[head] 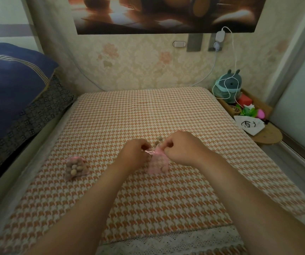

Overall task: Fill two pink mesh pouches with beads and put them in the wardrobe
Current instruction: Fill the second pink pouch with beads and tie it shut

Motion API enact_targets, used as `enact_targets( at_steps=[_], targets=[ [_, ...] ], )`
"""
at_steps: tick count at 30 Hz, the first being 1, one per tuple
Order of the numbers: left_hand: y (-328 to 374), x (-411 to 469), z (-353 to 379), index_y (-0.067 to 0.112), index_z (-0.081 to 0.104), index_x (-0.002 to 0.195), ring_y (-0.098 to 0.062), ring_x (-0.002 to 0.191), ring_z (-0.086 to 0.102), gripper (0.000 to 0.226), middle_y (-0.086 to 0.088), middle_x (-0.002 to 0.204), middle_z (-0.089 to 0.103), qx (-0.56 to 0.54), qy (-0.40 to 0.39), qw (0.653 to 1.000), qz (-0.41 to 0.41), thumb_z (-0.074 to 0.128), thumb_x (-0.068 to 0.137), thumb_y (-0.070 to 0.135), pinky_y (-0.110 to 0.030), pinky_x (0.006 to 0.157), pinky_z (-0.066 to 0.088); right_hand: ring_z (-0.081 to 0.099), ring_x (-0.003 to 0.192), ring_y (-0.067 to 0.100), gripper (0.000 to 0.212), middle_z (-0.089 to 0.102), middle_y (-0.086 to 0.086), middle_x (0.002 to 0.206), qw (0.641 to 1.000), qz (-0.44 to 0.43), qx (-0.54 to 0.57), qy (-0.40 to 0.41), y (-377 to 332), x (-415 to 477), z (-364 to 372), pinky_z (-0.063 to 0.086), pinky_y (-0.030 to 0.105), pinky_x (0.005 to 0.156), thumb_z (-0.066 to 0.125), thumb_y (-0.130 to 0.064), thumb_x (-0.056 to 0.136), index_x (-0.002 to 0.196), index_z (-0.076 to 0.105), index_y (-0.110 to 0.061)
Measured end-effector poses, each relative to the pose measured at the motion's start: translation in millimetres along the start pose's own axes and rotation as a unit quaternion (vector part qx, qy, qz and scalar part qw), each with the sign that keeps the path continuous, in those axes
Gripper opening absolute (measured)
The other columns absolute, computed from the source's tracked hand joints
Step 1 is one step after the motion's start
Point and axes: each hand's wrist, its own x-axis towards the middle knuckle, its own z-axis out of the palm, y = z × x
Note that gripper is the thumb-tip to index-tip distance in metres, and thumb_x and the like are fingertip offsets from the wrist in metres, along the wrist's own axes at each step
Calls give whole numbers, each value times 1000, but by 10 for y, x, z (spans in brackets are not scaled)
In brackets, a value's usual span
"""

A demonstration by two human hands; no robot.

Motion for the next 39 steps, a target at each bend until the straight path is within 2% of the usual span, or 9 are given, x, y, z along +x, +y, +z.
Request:
enact_targets(
  at_steps=[5,9,13,18,22,28,33,36,39],
  targets=[
    [334,-57,-299,24,66,102,-5,74,60,10,11,92,66,-145,114,983,21,66,93,27,-17,65,48,57,59,4,29,64,-18,71,1000,-5,-25,-10,-80,-12,-7,47,26,58,55,-21,92,103,81,-31],
    [458,-205,-390,28,68,93,-8,82,64,3,12,87,68,-128,21,990,60,69,90,26,-22,71,52,66,69,18,28,73,-5,82,1000,2,-27,-13,-95,-8,0,58,37,67,52,-25,93,99,79,-27],
    [455,-286,-357,37,66,86,-3,87,60,8,18,94,61,-49,-11,996,67,70,90,31,-19,69,47,62,67,24,24,67,2,72,1000,7,-13,-12,-83,-9,28,46,34,58,54,-22,93,80,74,-24],
    [412,-278,-384,37,73,91,-7,81,66,7,14,90,71,-22,-50,998,9,67,89,35,-35,75,59,56,57,13,28,70,-5,72,1000,4,9,-14,-70,-20,41,46,31,55,54,-18,93,101,79,-28],
    [409,-297,-444,31,77,97,-12,74,70,20,8,83,74,2,-55,998,0,60,88,25,-39,70,61,72,94,18,28,76,-4,110,999,-13,47,-13,-54,3,76,60,43,86,54,-21,93,102,78,-31],
    [335,-305,-609,21,79,81,-17,69,70,19,2,77,75,3,-1,1000,-28,63,89,19,-37,66,61,66,66,15,22,74,-13,100,991,-3,114,70,56,156,128,53,33,58,54,-23,101,104,74,-31],
    [212,-303,-724,27,78,88,-12,73,69,20,16,84,70,5,14,999,-34,62,91,16,-27,62,60,65,104,10,21,70,-12,118,998,11,28,59,220,261,270,55,32,87,59,-19,100,109,75,-29],
    [166,-310,-722,24,78,89,-4,77,66,21,12,94,72,0,18,999,-29,60,92,13,-15,58,52,63,101,12,20,68,-12,113,998,21,-28,44,251,320,359,52,31,81,61,-21,98,110,74,-31],
    [153,-324,-702,26,76,84,-15,73,69,27,7,87,74,-1,8,999,-35,57,91,10,-30,61,60,62,92,11,16,68,-13,105,998,18,-57,36,236,383,432,50,30,71,65,-22,93,99,71,-35]
  ],
)
